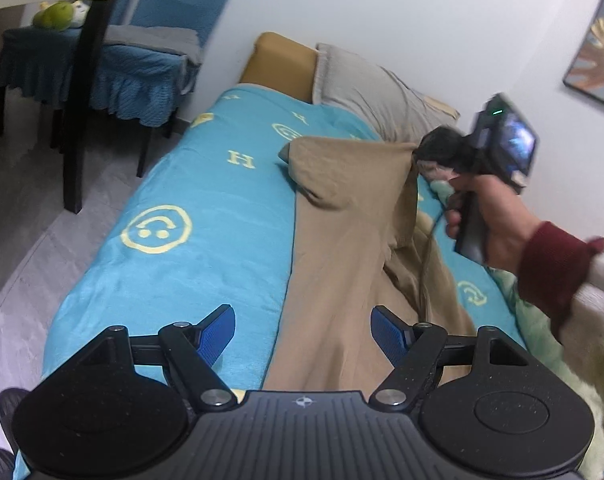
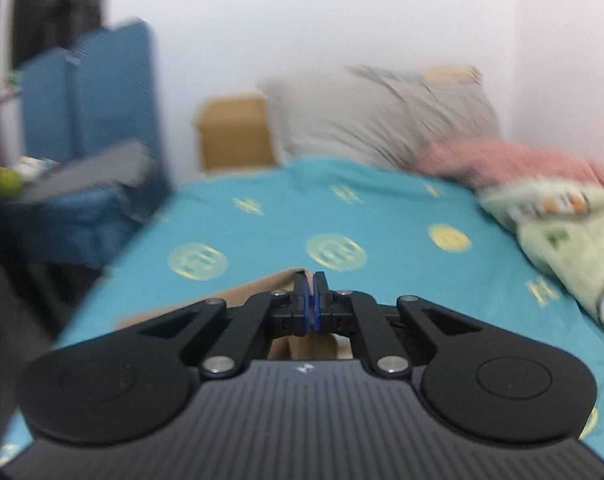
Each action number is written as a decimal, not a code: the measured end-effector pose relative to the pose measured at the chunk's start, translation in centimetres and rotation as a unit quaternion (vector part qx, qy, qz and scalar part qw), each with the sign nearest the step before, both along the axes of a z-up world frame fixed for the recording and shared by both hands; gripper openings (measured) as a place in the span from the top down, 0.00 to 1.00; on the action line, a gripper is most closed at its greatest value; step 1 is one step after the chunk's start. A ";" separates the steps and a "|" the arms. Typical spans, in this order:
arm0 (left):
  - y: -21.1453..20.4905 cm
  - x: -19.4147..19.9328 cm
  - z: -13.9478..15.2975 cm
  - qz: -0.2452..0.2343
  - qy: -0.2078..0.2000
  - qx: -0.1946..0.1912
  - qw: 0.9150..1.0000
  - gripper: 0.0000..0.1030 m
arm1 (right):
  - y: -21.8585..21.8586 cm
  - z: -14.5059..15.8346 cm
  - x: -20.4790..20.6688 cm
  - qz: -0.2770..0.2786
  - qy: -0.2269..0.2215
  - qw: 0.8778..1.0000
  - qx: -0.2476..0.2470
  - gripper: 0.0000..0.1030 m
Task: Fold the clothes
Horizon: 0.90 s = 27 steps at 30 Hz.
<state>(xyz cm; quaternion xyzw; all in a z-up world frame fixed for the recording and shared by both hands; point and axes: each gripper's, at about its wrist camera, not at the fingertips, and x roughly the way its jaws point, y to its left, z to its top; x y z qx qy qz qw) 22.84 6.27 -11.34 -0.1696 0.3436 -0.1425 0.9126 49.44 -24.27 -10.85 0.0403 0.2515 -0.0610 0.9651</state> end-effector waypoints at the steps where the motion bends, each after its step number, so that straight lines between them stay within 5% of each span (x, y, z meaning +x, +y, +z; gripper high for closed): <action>1: -0.2 0.2 -0.3 -0.003 0.001 0.003 1.000 0.26 | -0.7 -1.4 0.7 -0.013 0.019 1.000 0.004 0.95; 5: -1.1 0.8 -1.3 -0.016 0.009 0.015 1.000 0.26 | -2.8 -5.4 0.9 -0.027 0.044 0.998 0.041 0.94; 11: -2.5 1.6 -2.4 -0.029 0.017 0.041 0.999 0.26 | -4.0 -4.8 -0.9 -0.009 0.023 0.997 0.078 0.86; 12: -2.6 1.6 -2.4 -0.028 0.016 0.044 0.998 0.26 | -3.9 -4.0 -1.5 -0.002 0.016 0.997 0.081 0.58; 14: -2.9 1.8 -2.4 -0.027 0.015 0.051 0.998 0.26 | -3.8 -2.6 -2.9 0.013 -0.009 0.996 0.087 0.16; 27: -5.3 -2.4 0.1 -0.045 -0.016 0.104 0.993 0.26 | -2.3 6.8 -23.4 0.063 -0.020 0.994 0.090 0.13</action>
